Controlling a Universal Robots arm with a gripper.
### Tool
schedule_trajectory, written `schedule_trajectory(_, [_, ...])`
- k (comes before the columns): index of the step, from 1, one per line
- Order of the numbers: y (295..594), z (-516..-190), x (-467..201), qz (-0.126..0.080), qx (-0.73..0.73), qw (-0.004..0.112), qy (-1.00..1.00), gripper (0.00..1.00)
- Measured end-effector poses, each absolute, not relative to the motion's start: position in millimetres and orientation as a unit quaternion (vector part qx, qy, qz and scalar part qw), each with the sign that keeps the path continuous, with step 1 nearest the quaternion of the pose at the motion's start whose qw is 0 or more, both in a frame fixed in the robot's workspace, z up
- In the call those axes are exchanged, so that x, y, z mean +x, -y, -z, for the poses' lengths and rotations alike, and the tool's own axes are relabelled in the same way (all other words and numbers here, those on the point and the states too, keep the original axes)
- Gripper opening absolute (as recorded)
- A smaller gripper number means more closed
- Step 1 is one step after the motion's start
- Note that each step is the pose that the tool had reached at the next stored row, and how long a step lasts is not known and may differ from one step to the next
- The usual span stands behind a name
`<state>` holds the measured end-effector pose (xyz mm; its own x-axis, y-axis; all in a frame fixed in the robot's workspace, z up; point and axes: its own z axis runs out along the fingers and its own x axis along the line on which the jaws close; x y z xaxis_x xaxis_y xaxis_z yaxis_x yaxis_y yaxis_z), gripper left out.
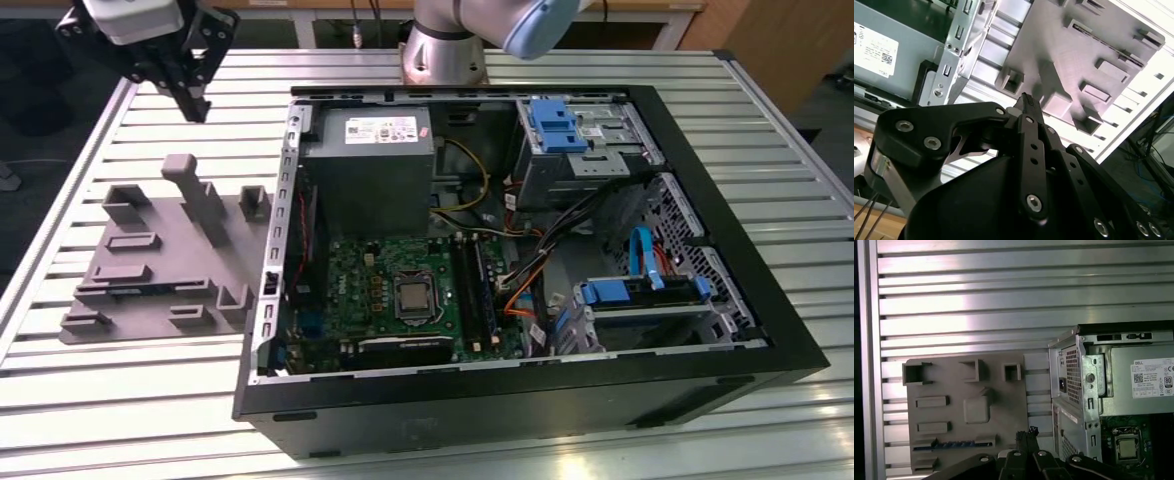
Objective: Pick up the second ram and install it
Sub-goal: 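Reach for the second ram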
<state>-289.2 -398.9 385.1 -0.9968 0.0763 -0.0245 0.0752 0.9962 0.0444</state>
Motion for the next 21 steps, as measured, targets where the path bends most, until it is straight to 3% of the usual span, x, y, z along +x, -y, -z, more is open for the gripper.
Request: schedule_trajectory(21, [398.9, -383.8, -322.9, -0.022, 0.038, 0.013, -0.999, 0.11])
